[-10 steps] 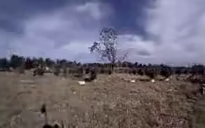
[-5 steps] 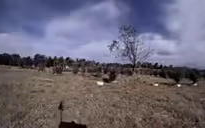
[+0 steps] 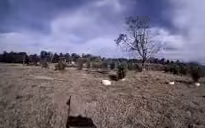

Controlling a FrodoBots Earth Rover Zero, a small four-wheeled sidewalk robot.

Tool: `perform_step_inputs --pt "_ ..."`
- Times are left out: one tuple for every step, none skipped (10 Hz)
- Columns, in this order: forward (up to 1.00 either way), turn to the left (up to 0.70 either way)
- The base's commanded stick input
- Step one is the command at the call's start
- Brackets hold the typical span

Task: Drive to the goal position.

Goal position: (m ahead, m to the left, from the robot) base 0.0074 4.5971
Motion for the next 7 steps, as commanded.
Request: perform_step_inputs --pt "0.00 0.00" --pt "0.00 0.00" --pt "0.00 0.00" --pt "0.00 0.00" --pt "0.70 0.00" --pt "0.70 0.00" --pt "0.70 0.00"
